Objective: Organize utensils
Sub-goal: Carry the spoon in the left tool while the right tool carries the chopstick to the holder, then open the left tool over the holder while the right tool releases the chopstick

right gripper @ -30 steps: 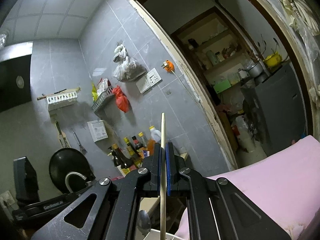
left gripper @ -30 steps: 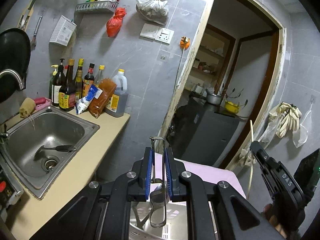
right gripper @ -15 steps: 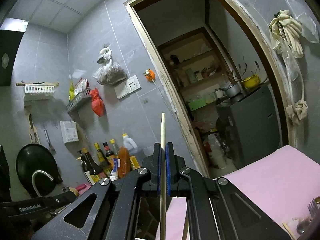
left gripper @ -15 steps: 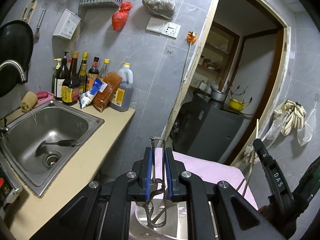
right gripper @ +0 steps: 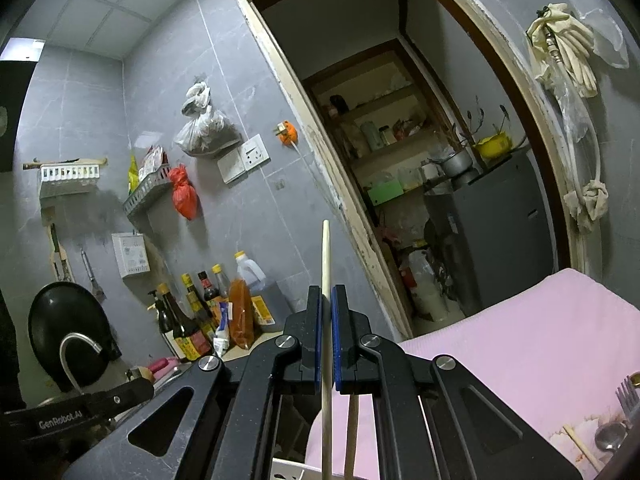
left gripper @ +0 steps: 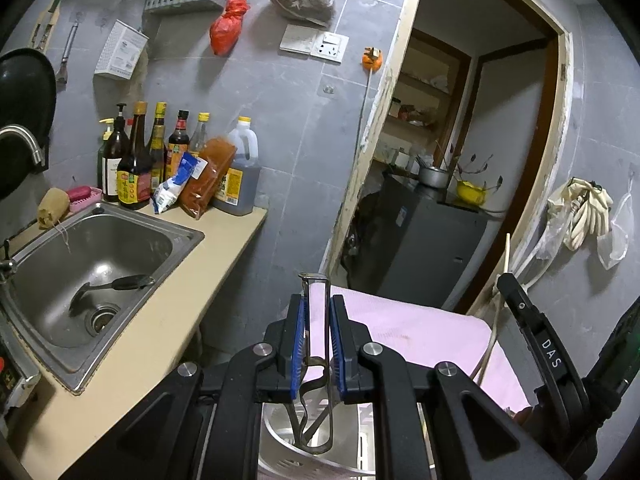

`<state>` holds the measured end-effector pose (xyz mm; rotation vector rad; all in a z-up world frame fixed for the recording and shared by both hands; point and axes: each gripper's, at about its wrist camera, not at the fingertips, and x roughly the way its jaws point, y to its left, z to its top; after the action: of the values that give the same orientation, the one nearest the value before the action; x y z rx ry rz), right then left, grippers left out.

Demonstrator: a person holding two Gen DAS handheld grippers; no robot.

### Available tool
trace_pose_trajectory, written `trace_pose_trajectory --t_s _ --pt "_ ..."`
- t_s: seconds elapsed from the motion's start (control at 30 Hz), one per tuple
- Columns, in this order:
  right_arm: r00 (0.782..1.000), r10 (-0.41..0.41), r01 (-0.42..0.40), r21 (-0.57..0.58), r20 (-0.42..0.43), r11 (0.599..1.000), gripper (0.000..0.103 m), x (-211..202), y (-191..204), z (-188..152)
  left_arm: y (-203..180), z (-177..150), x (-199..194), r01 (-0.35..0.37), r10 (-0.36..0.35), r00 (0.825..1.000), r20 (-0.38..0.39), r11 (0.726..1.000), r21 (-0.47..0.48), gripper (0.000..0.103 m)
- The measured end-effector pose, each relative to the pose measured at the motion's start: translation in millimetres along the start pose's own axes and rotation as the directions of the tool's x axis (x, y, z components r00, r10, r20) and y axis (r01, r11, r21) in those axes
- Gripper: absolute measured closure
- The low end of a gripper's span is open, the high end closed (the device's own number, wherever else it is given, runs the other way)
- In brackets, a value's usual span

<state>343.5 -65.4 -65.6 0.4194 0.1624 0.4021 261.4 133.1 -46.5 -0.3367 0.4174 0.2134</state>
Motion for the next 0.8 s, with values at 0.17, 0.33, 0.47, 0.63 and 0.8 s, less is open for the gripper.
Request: trace_pose_trajectory --t_s 0.17,0.33,0.47,0.63,0.8 --pt "1.0 0.005 -0.005 -0.011 -0.028 1.0 0.099 -1.8 -2.9 -2.4 -0.9 -0.9 0.2 0.008 -0.008 1.0 -0.019 1.0 -0.008 0.09" --pt "0.999 0.007 -0.008 -0.012 -0.039 1.0 0.098 -4.4 -4.3 -2.4 -1.1 -2.1 -1.2 0.006 -0.006 1.0 -0.025 1.0 -0.013 0.089" --pt "0.999 0.006 -0.006 -0.012 -0.041 1.0 0.098 -6.0 -5.4 -1.1 -1.1 -2.6 -1.8 0.008 -0.009 1.0 -0.03 1.0 -0.01 0.089" --pt "0.999 0.005 -0.005 -0.014 -0.044 1.0 0.098 -5.9 -5.7 -0.9 -3.0 -3.5 -3.1 0.014 -0.014 0.999 -0.039 1.0 -0.009 0.083" --pt "0.998 0.001 -0.001 -0.015 -0.057 1.0 0.087 -9.9 -9.0 0.6 -5.4 -5.3 -5.2 0.016 -0.017 0.999 -0.046 1.0 -0.013 0.067"
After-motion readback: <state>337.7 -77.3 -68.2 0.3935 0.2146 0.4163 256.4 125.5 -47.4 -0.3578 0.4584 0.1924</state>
